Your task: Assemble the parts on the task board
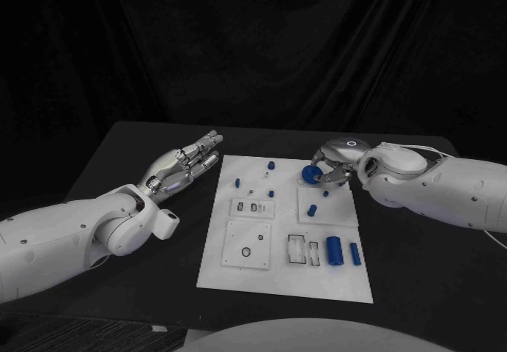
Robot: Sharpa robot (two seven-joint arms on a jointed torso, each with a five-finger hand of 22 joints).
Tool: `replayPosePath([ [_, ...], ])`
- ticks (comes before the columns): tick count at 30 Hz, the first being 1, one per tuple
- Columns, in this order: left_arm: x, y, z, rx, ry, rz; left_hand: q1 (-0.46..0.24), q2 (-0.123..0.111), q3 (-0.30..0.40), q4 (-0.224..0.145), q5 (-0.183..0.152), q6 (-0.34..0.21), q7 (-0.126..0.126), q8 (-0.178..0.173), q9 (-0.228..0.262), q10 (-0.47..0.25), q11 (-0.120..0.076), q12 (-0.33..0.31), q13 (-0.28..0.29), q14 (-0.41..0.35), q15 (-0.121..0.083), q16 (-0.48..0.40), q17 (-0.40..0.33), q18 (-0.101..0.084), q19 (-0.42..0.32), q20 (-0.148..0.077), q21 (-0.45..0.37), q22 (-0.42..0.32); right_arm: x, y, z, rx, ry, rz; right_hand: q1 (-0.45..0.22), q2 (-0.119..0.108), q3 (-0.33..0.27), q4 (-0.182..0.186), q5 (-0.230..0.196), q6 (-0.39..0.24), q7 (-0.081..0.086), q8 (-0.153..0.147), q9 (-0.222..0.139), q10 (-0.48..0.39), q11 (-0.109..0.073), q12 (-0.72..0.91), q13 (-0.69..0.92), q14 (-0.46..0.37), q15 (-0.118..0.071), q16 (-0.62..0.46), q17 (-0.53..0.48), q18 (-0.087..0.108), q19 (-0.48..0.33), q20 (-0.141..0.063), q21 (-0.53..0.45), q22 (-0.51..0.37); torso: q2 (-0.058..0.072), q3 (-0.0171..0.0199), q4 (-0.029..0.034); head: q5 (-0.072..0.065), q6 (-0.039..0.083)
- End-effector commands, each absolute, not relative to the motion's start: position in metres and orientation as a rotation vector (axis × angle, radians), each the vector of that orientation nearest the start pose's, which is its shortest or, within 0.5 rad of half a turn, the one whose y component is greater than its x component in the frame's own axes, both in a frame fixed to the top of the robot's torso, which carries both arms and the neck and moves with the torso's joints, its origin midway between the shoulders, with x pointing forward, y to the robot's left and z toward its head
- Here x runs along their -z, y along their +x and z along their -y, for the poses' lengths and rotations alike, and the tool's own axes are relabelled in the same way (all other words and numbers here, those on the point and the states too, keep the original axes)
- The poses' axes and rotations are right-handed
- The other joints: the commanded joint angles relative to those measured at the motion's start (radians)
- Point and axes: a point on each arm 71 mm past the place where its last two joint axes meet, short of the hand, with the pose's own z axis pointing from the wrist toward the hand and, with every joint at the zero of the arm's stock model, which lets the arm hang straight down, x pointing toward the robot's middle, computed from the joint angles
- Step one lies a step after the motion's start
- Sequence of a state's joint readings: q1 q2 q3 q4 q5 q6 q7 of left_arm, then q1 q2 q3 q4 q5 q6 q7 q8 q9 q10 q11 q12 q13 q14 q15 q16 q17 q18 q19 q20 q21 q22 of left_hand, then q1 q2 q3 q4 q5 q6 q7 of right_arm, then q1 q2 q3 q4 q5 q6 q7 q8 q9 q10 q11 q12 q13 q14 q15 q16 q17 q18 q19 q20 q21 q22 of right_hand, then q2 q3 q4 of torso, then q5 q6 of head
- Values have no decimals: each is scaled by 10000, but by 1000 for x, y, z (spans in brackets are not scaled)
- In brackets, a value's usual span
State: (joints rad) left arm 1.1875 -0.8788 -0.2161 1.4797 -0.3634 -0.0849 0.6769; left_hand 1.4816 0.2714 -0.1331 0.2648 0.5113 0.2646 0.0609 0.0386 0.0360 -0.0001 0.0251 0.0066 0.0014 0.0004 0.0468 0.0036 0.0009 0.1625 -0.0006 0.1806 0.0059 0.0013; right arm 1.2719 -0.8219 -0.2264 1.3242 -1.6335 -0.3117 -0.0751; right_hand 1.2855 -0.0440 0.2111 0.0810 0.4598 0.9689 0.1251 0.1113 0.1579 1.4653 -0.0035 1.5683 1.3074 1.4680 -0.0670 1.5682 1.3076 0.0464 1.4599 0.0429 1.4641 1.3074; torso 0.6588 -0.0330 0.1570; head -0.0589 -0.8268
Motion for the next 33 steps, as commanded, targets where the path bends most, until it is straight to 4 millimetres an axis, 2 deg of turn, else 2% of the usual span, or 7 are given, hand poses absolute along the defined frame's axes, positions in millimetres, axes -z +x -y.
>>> replayPosePath([
  [1, 224, 453, -219, 17392, -5480, -15331, 78, 20, 42, -2, 51, 16, 54, 26, -2, 1, 95, -66, -14, -4, 66, -36, -9, 183, 6, 67, -59, -13, 212, 508, 244, -4080, -3412, -16664, -120, -21, 17, 25, -51, 1211, -681, 367, 950, 1055, -19, 25, 2633, 1028, -73, 26, 2632, -193, 427, -33, 97, 2226, 1, -8, -14, -10, -8],
  [6, 225, 453, -217, 17436, -5467, -15355, 75, 19, 57, -4, 48, 13, 61, 25, -2, 1, 103, -66, -14, -4, 86, -36, -9, 183, 6, 85, -59, -13, 207, 507, 230, -4423, -3509, -16617, -123, -25, 26, 23, -71, 1242, -658, 370, 980, 1055, -4, 25, 2633, 1028, -71, 26, 2632, -203, 455, -34, 133, 2244, 18, -1, 22, -53, 35],
  [14, 226, 454, -218, 17434, -5485, -15399, 67, 21, 92, -10, 49, 2, 88, 22, -3, 1, 140, -66, -14, -4, 122, -36, -9, 182, 6, 120, -59, -13, 207, 511, 197, -4978, -3980, -16654, -116, -16, 71, 20, -57, 1175, -598, 296, 993, 1055, 41, 25, 2633, 1028, -52, 26, 2632, -213, 484, -27, 168, 2263, 23, 6, -15, 9, 60],
  [18, 226, 454, -216, 17468, -5480, -15424, 63, 18, 108, -14, 49, 9, 107, 23, -2, 1, 164, -66, -14, -4, 125, -36, -9, 182, 6, 132, -59, -13, 209, 515, 183, -5116, -4193, -16684, -108, -20, 92, 11, -48, 1134, -578, 252, 991, 1055, 59, 25, 2633, 1028, -38, 26, 2632, -212, 483, -19, 164, 2264, 36, 14, 25, -8, 19],
  [21, 226, 454, -216, 17483, -5479, -15444, 59, 16, 124, -17, 50, 26, 129, 27, 1, 1, 187, -66, -14, -4, 126, -36, -9, 183, 6, 142, -59, -13, 210, 519, 173, -5171, -4343, -16737, -107, -22, 105, 9, -49, 1107, -565, 223, 987, 1055, 71, 25, 2633, 1028, -29, 26, 2632, -210, 479, -13, 155, 2262, 37, 19, 30, 0, 1],
  [28, 226, 454, -215, 17506, -5482, -15480, 54, 14, 142, -21, 50, 50, 153, 33, 5, 1, 216, -66, -14, -4, 127, -36, -9, 183, 6, 151, -59, -13, 217, 523, 154, -5270, -4600, -16924, -105, -28, 132, 2, -98, 1051, -528, 155, 981, 1055, 103, 25, 2633, 1028, -5, 26, 2632, -199, 449, 5, 110, 2248, 27, 7, -5, 48, -72],
  [33, 226, 454, -215, 17524, -5482, -15500, 50, 12, 155, -23, 49, 72, 169, 39, 8, 1, 233, -66, -14, -4, 129, -36, -9, 184, 6, 157, -59, -13, 219, 524, 147, -5291, -4716, -17067, -97, -28, 155, -7, -131, 1014, -511, 110, 976, 1055, 122, 25, 2633, 1028, 13, 26, 2632, -192, 430, 19, 80, 2239, 15, -8, -35, 77, -60],
])
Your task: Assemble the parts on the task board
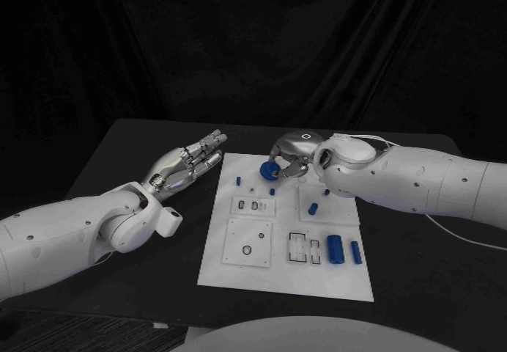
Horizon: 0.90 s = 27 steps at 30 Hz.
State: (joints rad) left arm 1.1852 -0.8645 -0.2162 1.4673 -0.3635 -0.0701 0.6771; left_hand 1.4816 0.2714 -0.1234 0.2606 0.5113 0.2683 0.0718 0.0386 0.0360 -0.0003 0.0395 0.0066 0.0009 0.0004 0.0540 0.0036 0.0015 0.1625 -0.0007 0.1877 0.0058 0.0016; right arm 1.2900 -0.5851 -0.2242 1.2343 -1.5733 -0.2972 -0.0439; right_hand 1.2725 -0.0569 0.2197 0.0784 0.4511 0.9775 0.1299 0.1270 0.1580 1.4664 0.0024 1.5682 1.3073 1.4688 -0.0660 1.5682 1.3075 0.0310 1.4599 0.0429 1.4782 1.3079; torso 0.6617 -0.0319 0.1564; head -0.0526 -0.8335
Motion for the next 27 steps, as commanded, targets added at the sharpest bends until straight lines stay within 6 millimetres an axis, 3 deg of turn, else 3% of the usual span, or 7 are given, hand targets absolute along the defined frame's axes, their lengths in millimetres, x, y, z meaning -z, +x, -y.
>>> replayPosePath([
  [1, 226, 454, -215, 17528, -5482, -15505, 50, 12, 58, 19, 49, 35, 60, 39, 8, 3, 89, -66, -9, -4, 58, -36, -15, 183, 7, 86, -58, -16, 220, 525, 145, -5272, -4734, -17115, 30, 102, 76, 20, -56, 914, -550, -65, 973, 1044, 70, 26, 2635, 1020, 9, 26, 2633, -38, 428, 25, -64, 2234, -16, -16, -29, 13, 3],
  [9, 227, 454, -213, 17563, -5481, -15549, 49, 12, 74, 14, 51, 55, 75, 44, 11, 3, 107, -66, -9, -4, 61, -36, -15, 184, 7, 91, -58, -16, 223, 529, 142, -4985, -4718, -17400, 33, 78, 138, -4, -83, 754, -478, -236, 951, 1044, 134, 26, 2635, 1020, 63, 26, 2633, 0, 326, 76, -211, 2189, -21, -7, -12, -34, -68],
  [18, 227, 454, -212, 17587, -5481, -15586, 47, 12, 88, 11, 51, 73, 90, 49, 14, 3, 122, -66, -9, -4, 63, -36, -15, 184, 7, 96, -58, -16, 224, 531, 140, -4768, -4625, -17521, 65, 53, 239, -57, -68, 510, -417, -460, 915, 1044, 178, 26, 2635, 1020, 120, 26, 2633, 34, 234, 136, -348, 2152, -21, 3, -16, -22, -67],
  [27, 227, 454, -211, 17628, -5481, -15644, 41, 12, 113, 4, 50, 91, 112, 55, 16, 3, 153, -66, -9, -4, 72, -36, -15, 185, 7, 106, -58, -16, 225, 533, 141, -4545, -4472, -17572, 74, 11, 384, -117, -38, -81, -362, -663, 810, 1044, 99, 26, 2635, 1020, 117, 26, 2633, 20, 277, 164, -298, 2188, -16, 6, -12, -38, -61],
])
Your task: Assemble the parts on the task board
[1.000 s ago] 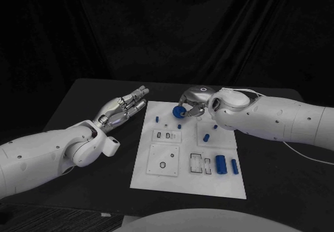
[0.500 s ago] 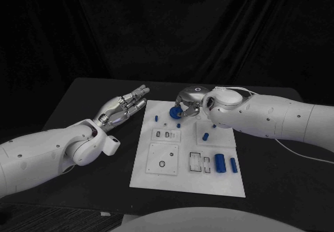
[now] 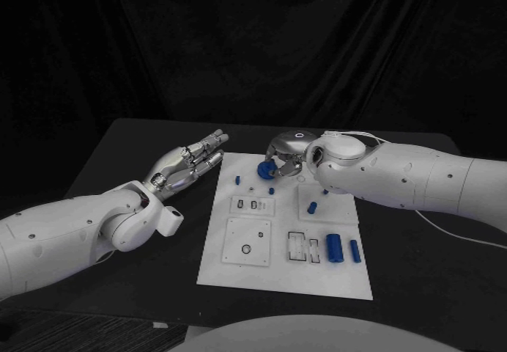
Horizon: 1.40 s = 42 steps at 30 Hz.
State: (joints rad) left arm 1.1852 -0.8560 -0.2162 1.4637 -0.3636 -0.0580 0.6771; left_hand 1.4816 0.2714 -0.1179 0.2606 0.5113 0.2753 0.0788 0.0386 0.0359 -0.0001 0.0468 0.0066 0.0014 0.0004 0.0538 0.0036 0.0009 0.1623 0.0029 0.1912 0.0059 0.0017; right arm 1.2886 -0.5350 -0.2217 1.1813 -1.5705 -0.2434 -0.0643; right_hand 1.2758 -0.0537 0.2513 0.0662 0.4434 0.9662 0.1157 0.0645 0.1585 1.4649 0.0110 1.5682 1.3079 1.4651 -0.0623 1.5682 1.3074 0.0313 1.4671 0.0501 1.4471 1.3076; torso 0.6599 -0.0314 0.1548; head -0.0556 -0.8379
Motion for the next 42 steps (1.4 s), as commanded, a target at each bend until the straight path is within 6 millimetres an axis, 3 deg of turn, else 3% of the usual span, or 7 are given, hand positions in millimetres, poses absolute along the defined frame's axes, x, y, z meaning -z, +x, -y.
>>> replayPosePath([
  [1, 227, 454, -211, 17632, -5482, -15650, 42, 12, 59, 4, 50, 21, 42, 55, 17, 1, 79, -66, -14, -4, 73, -36, -9, 187, -29, 71, -59, -17, 225, 533, 141, -4524, -4458, -17581, 42, -25, 84, -1, 42, -30, -215, -40, 794, 1058, 4, 26, 2629, 1057, 84, 26, 2634, 13, 219, 88, 33, 2199, -2, -1, 0, -2, -28],
  [9, 228, 454, -211, 17664, -5487, -15702, 39, 12, 72, 1, 50, 27, 56, 57, 17, 1, 96, -66, -14, -4, 78, -36, -9, 187, -29, 76, -59, -17, 226, 533, 140, -4452, -4443, -17680, -38, -111, 239, -11, -107, -995, -194, -42, 531, 1058, 2, 26, 2629, 1057, 143, 26, 2634, 39, 147, 142, -78, 2167, -4, -1, -8, 23, -71],
  [19, 228, 454, -211, 17652, -5504, -15742, 35, 12, 89, -3, 49, 31, 69, 60, 18, 1, 113, -66, -14, -4, 87, -36, -9, 188, -29, 83, -59, -17, 228, 532, 141, -4439, -4442, -17745, -76, -122, 243, -40, -591, -1487, -230, -37, 362, 1058, -24, 26, 2629, 1057, 166, 26, 2634, 4, 241, 163, 62, 2218, -5, -4, -7, 27, -102],
  [29, 228, 455, -210, 17657, -5503, -15764, 32, 11, 103, -7, 48, 53, 82, 65, 20, 1, 128, -66, -14, -4, 94, -36, -9, 188, -29, 89, -59, -17, 228, 529, 139, -4560, -4549, -17816, -67, -85, 180, -112, -996, -2358, -478, -39, 85, 1058, -197, 26, 2629, 1057, 44, 26, 2634, 69, 63, 78, -180, 2134, 1, 1, -9, 32, -99],
  [32, 228, 455, -210, 17657, -5504, -15768, 32, 11, 103, -7, 48, 53, 82, 65, 20, 1, 128, -66, -14, -4, 94, -36, -9, 188, -29, 89, -59, -17, 229, 529, 139, -4554, -4554, -17843, -10, -43, 158, -169, -1291, -2409, -527, -7, 22, 1058, -250, 26, 2629, 1057, -2, 26, 2634, 23, 183, 31, -8, 2195, -1, -2, -7, 24, -130],
  [37, 228, 455, -210, 17650, -5509, -15775, 32, 11, 103, -7, 48, 53, 82, 65, 20, 1, 128, -66, -14, -4, 94, -36, -9, 188, -29, 89, -59, -17, 229, 529, 142, -4496, -4518, -17867, -5, -33, 147, -176, -1353, -2295, -525, 18, 36, 1058, -255, 26, 2629, 1057, -9, 26, 2634, 22, 184, 22, -6, 2196, -5, -4, -5, 28, -144],
  [42, 228, 455, -213, 17583, -5541, -15763, 26, 9, 120, -11, 48, 60, 96, 68, 21, 1, 145, -66, -14, -4, 103, -36, -9, 188, -29, 98, -59, -17, 224, 531, 150, -4605, -4239, -17253, -44, -20, 82, -155, -1411, -2051, -460, 108, 42, 1058, -227, 26, 2629, 1057, -4, 26, 2634, -11, 273, 12, 118, 2237, -45, -16, -52, 93, -106],
])
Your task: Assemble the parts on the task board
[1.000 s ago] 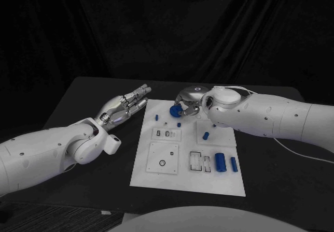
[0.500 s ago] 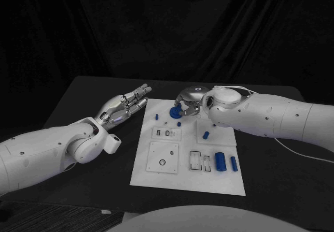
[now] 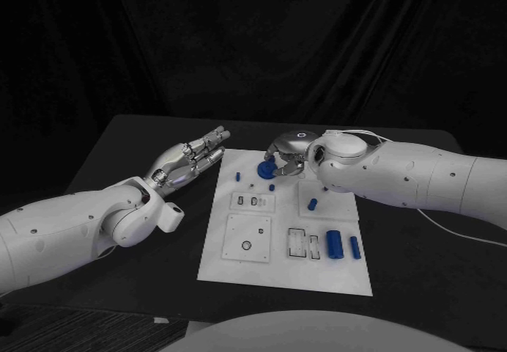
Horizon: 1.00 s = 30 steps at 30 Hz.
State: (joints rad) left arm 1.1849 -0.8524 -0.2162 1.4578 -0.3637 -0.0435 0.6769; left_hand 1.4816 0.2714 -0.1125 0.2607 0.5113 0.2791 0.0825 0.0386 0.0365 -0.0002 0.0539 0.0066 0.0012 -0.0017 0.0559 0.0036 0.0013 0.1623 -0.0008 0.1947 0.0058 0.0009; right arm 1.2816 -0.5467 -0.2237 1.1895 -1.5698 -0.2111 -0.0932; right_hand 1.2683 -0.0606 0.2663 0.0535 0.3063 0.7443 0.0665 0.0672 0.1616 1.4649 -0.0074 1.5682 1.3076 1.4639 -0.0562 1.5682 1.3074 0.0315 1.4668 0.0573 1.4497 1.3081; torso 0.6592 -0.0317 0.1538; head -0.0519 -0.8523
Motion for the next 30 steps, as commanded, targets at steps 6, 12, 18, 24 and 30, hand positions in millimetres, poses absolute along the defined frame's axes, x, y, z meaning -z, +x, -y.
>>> replayPosePath([
  [6, 228, 454, -216, 17490, -5571, -15729, 19, 1, 80, -16, 47, 54, 76, 76, 19, 2, 96, -66, -12, 17, 88, -36, -13, 188, 8, 73, -58, -9, 204, 526, 177, -4682, -3884, -16491, -76, 42, -259, 98, -447, 879, 123, 341, 96, 1059, 25, 26, 2632, 1069, -21, 26, 2634, -51, 388, -31, 243, 2280, -131, -51, -103, 15, 112],
  [12, 230, 454, -214, 17513, -5577, -15739, 15, -5, 84, -18, 45, 61, 82, 78, 20, 2, 101, -66, -12, 17, 91, -36, -13, 188, 8, 76, -58, -9, 183, 509, 223, -4449, -3388, -16202, -113, 44, -414, 202, -804, 1310, 110, 520, 238, 1059, 32, 26, 2632, 1069, -22, 26, 2634, -93, 499, -21, 404, 2337, -186, -71, -62, -262, 248],
  [18, 232, 454, -215, 17482, -5631, -15761, 15, -5, 84, -18, 45, 61, 82, 78, 20, 2, 101, -66, -12, 17, 91, -36, -13, 188, 8, 76, -58, -9, 178, 497, 267, -3943, -3015, -16382, -133, 39, -446, 230, -822, 1336, 95, 526, 257, 1059, 27, 26, 2632, 1069, -39, 26, 2634, -102, 523, -30, 440, 2349, -225, -77, -150, -253, 294],
  [24, 237, 451, -215, 17497, -5723, -15836, 15, -5, 84, -18, 45, 61, 82, 78, 20, 2, 101, -66, -12, 17, 91, -36, -13, 188, 8, 76, -58, -9, 191, 486, 307, -3383, -2632, -16778, -134, 91, -516, 365, -929, 1011, 51, 289, 177, 1059, 9, 26, 2632, 1069, -94, 26, 2634, -30, 338, -76, 169, 2252, -262, -45, -175, -193, 252],
  [30, 240, 450, -215, 17498, -5779, -15885, 15, -5, 84, -18, 45, 61, 82, 78, 20, 2, 101, -66, -12, 17, 91, -36, -13, 188, 8, 76, -58, -9, 204, 479, 327, -2981, -2389, -17177, -132, 97, -623, 479, -1250, 813, 20, 137, 100, 1059, -18, 26, 2632, 1069, -130, 26, 2634, 7, 237, -114, 17, 2202, -253, -65, -179, -195, 243],
])
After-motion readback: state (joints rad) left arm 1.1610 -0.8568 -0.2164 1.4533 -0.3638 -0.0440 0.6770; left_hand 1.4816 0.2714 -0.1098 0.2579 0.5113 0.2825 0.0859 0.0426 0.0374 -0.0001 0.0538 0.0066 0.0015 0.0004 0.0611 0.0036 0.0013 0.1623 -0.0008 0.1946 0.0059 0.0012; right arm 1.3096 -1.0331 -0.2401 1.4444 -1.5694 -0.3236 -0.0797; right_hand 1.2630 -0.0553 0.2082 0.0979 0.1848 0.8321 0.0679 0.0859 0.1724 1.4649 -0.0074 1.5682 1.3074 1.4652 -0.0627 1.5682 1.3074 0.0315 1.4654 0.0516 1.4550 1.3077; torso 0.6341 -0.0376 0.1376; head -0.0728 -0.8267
